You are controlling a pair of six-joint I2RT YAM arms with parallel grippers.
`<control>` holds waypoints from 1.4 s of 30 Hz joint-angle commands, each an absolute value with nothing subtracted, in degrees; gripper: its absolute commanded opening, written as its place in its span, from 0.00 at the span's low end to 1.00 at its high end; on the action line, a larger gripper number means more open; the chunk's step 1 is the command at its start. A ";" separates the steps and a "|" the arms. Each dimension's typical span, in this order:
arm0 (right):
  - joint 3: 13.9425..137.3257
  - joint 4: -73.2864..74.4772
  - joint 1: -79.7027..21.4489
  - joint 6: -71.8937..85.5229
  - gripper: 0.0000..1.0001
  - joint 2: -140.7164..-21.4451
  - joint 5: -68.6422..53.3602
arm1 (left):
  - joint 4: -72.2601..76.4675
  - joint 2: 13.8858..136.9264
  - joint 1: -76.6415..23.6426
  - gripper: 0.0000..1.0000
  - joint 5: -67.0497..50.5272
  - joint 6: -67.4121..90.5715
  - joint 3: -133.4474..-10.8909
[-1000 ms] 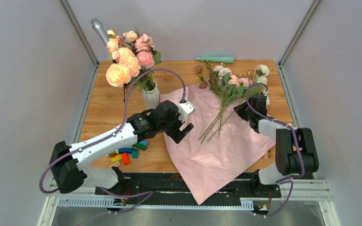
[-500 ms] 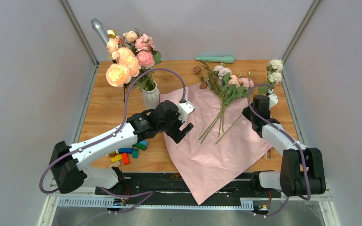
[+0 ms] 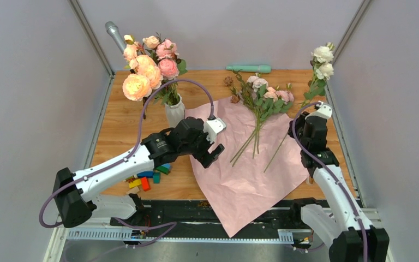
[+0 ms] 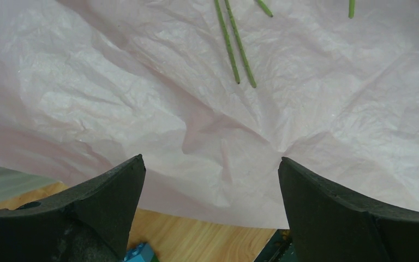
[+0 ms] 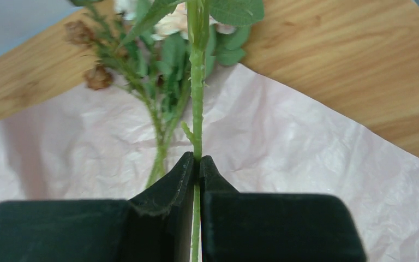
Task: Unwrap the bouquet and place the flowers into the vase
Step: Pick up the fake flower from the wrapping paper, then insert the fake flower into the vase.
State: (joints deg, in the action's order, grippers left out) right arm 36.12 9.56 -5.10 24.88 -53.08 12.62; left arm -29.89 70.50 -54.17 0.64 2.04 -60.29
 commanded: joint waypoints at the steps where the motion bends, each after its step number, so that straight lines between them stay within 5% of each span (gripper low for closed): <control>1: 37.20 8.51 -7.08 17.70 0.00 -45.32 -1.27 | -26.05 67.49 -57.10 0.98 -1.30 2.12 -63.10; 12: 30.95 -8.39 -10.52 25.85 0.00 -23.87 -28.59 | -7.84 67.10 -59.55 1.00 -3.81 19.89 -68.11; 29: 34.12 -13.70 -12.03 32.17 0.00 -25.22 -50.68 | 11.84 72.40 -59.56 0.93 -19.90 34.74 -70.47; 34: 34.70 -14.06 -15.20 31.85 0.00 -26.71 -50.87 | 14.20 73.77 -59.80 0.82 -20.97 37.22 -70.29; 42: 34.61 -15.56 -20.74 31.06 0.00 -29.36 -47.24 | 14.55 74.33 -60.16 0.50 -20.62 37.47 -69.39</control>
